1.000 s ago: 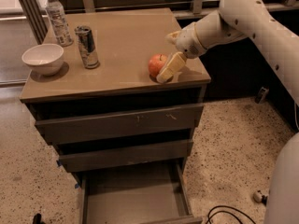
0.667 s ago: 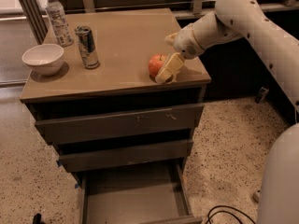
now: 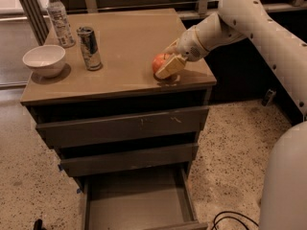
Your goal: Place apple into bottom drawer
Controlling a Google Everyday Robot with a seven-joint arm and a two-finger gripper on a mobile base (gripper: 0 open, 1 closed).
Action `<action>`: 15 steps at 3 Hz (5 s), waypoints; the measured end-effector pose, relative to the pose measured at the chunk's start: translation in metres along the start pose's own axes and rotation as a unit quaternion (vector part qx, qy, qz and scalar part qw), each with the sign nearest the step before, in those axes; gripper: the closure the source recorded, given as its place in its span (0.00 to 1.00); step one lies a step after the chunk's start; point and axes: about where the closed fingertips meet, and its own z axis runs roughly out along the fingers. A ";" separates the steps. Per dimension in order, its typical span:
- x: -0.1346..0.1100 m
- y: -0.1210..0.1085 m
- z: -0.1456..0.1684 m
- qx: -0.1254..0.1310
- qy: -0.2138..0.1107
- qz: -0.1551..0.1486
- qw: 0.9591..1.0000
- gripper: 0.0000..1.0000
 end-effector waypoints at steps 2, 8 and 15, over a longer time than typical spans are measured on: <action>0.000 0.000 0.000 0.000 0.000 0.000 1.000 0.89; 0.043 0.168 0.022 -0.055 -0.037 -0.031 0.997 1.00; 0.248 0.198 0.218 -0.105 0.014 -0.017 0.994 1.00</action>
Offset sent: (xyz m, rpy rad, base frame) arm 0.0000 0.0000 0.0000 0.0000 0.0000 0.0000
